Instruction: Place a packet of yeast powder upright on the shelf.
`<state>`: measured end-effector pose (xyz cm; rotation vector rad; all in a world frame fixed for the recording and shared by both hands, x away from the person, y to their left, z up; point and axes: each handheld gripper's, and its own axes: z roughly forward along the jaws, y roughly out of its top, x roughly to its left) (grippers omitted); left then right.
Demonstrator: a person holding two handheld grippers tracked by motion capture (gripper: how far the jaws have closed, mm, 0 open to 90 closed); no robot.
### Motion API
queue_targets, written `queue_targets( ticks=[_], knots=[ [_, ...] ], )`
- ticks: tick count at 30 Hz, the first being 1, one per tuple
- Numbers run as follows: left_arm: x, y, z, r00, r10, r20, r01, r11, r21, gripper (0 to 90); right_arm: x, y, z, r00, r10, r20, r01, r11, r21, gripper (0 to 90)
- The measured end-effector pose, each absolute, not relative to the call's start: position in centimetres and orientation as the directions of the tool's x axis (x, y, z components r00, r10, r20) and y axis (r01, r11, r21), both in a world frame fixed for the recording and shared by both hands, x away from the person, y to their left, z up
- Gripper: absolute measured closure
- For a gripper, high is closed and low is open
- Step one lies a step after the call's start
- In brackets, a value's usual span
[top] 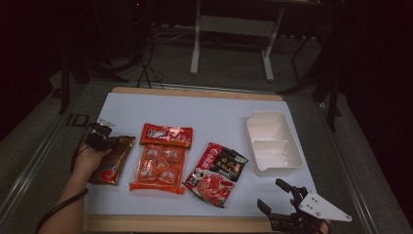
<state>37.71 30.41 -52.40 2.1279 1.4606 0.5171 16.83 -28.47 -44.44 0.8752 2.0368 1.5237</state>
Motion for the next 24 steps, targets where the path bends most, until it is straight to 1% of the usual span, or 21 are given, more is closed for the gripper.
queue_targets(
  ticks=[5, 9, 13, 14, 17, 19, 20, 24],
  knots=[
    [36.5, 32.1, -51.0, 0.318, 0.948, 0.007, 0.746, -0.255, 0.616, 90.0, 17.0, -28.5, -44.4, -0.699, 0.714, 0.034, 0.225, 0.175, 0.958, 14.5],
    [35.4, 33.0, -49.9, 0.32, 0.947, -0.003, 0.728, -0.244, 0.64, 90.0, 17.0, -28.4, -44.4, -0.7, 0.713, 0.035, 0.225, 0.174, 0.959, 13.5],
    [34.7, 33.2, -49.1, 0.335, 0.942, -0.019, 0.715, -0.241, 0.656, 90.0, 17.1, -28.3, -44.3, -0.713, 0.7, 0.04, 0.222, 0.171, 0.96, 10.7],
    [34.5, 33.2, -49.0, 0.335, 0.942, -0.008, 0.711, -0.247, 0.658, 90.0, 17.1, -28.3, -44.3, -0.711, 0.702, 0.038, 0.221, 0.172, 0.96, 10.7],
    [34.0, 33.3, -48.4, 0.341, 0.94, -0.028, 0.7, -0.234, 0.675, 90.0, 17.1, -28.4, -44.3, -0.709, 0.704, 0.042, 0.221, 0.165, 0.961, 10.7],
    [33.6, 33.3, -47.9, 0.353, 0.935, -0.017, 0.69, -0.249, 0.679, 90.0, 17.1, -28.6, -44.3, -0.716, 0.696, 0.046, 0.22, 0.163, 0.962, 10.7],
    [33.2, 33.4, -47.4, 0.354, 0.935, -0.032, 0.685, -0.236, 0.69, 90.0, 17.1, -28.7, -44.3, -0.716, 0.697, 0.048, 0.219, 0.158, 0.963, 10.7],
    [32.5, 33.3, -46.7, 0.362, 0.931, -0.038, 0.681, -0.236, 0.693, 90.0, 17.1, -28.7, -44.3, -0.719, 0.693, 0.045, 0.213, 0.159, 0.964, 11.0]
  ],
)
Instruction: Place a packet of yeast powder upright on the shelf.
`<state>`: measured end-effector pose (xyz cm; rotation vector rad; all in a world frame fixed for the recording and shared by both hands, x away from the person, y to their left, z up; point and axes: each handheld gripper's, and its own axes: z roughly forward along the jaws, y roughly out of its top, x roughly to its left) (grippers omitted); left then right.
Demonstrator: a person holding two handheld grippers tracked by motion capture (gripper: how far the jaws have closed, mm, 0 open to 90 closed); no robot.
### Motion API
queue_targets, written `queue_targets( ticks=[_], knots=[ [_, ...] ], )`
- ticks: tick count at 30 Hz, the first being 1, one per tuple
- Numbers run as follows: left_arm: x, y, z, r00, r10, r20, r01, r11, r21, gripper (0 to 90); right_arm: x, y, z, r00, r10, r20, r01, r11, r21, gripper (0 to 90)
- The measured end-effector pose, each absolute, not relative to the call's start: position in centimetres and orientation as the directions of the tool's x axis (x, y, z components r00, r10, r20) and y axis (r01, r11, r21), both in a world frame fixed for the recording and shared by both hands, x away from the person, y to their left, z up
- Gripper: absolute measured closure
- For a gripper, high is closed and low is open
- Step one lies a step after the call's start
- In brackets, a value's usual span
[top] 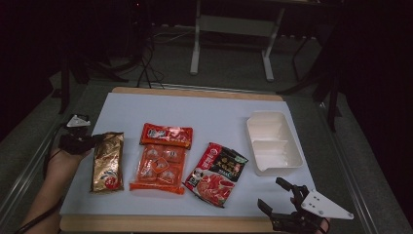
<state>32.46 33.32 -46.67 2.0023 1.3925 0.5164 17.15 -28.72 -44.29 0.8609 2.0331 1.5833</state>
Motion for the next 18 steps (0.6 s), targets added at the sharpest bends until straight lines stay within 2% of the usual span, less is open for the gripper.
queue_targets(
  ticks=[4, 11, 18],
  knots=[
    [31.1, 33.2, -45.6, 0.378, 0.925, -0.046, 0.664, -0.236, 0.71, 90.0, 17.1, -29.0, -44.1, -0.719, 0.694, 0.016, 0.175, 0.16, 0.972, 13.2],
    [28.7, 33.0, -43.3, 0.41, 0.908, -0.088, 0.63, -0.212, 0.747, 90.0, 17.6, -29.2, -44.2, -0.724, 0.69, 0.028, 0.195, 0.164, 0.967, 13.8],
    [26.7, 31.7, -41.3, 0.473, 0.879, -0.061, 0.571, -0.253, 0.781, 90.0, 17.8, -29.2, -44.2, -0.738, 0.674, 0.028, 0.184, 0.161, 0.97, 15.8]
  ],
)
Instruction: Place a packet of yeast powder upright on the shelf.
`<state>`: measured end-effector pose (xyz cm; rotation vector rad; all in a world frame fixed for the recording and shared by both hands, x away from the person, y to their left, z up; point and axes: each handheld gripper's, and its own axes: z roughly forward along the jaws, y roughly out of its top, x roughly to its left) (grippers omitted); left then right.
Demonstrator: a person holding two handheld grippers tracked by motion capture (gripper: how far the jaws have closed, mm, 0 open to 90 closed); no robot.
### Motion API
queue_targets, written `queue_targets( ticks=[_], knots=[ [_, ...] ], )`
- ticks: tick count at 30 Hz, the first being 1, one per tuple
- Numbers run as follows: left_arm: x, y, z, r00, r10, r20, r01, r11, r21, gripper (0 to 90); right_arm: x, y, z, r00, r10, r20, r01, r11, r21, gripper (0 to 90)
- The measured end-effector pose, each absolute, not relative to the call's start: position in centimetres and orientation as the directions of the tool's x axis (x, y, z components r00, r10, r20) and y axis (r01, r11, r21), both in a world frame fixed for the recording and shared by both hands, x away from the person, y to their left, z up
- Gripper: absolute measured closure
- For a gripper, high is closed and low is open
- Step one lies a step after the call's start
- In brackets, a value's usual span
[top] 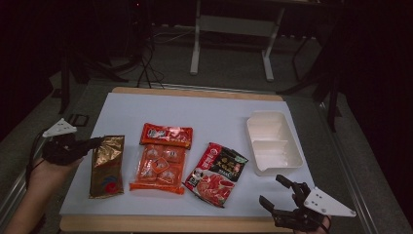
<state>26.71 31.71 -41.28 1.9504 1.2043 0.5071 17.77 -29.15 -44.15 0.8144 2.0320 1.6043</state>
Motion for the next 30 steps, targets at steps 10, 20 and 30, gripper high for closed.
queue_targets(
  ticks=[10, 20, 30],
  knots=[
    [24.7, 30.5, -38.3, 0.513, 0.857, -0.044, 0.491, -0.25, 0.835, 90.0, 17.8, -29.2, -44.1, -0.76, 0.648, 0.048, 0.188, 0.149, 0.971, 17.4],
    [24.5, 27.3, -36.4, 0.574, 0.816, -0.063, 0.43, -0.235, 0.872, 90.0, 17.7, -28.8, -43.7, -0.753, 0.657, 0.019, 0.175, 0.172, 0.969, 17.5],
    [25.1, 23.5, -36.1, 0.657, 0.743, -0.127, 0.394, -0.194, 0.898, 90.0, 17.9, -28.9, -42.7, -0.759, 0.651, 0.004, 0.154, 0.173, 0.973, 17.3]
  ],
)
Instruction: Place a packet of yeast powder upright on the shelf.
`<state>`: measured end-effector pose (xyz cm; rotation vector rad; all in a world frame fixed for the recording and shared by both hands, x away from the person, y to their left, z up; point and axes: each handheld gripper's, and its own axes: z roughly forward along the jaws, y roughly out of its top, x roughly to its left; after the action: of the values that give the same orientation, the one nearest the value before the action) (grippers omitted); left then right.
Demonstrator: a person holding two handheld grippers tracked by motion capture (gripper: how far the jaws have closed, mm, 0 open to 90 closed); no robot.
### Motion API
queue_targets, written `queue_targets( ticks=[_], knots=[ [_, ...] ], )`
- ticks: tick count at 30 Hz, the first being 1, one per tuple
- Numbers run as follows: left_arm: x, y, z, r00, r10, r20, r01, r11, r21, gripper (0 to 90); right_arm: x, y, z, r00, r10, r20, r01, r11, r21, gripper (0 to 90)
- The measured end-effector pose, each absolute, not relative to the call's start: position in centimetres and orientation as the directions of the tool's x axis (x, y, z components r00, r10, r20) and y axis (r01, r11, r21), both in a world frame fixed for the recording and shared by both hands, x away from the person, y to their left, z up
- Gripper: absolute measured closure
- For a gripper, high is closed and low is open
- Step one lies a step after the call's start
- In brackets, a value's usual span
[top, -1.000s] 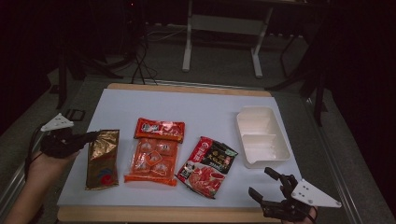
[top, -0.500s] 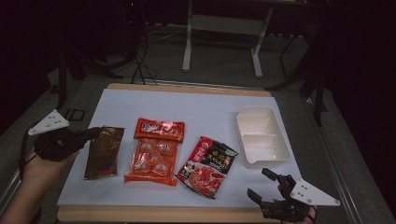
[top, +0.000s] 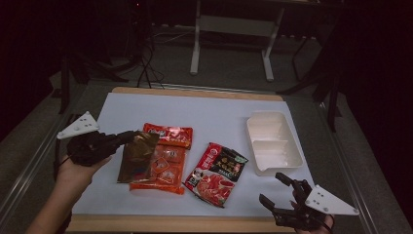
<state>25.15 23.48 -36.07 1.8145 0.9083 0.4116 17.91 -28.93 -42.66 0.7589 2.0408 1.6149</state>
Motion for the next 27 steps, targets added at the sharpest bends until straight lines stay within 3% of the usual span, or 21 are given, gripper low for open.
queue_targets(
  ticks=[14, 25, 27],
  knots=[
    [25.3, 17.6, -36.1, 0.765, 0.62, -0.173, 0.34, -0.161, 0.926, 90.0, 18.8, -27.9, -40.7, -0.752, 0.659, -0.006, 0.18, 0.214, 0.96, 11.5],
    [25.9, 13.6, -36.0, 0.821, 0.536, -0.194, 0.323, -0.158, 0.933, 90.0, 19.0, -25.8, -39.2, -0.752, 0.659, 0.017, 0.162, 0.16, 0.974, 10.0],
    [26.1, 12.9, -36.1, 0.828, 0.527, -0.194, 0.32, -0.159, 0.934, 90.0, 19.4, -25.6, -38.9, -0.742, 0.669, 0.042, 0.176, 0.134, 0.975, 13.5]
  ],
)
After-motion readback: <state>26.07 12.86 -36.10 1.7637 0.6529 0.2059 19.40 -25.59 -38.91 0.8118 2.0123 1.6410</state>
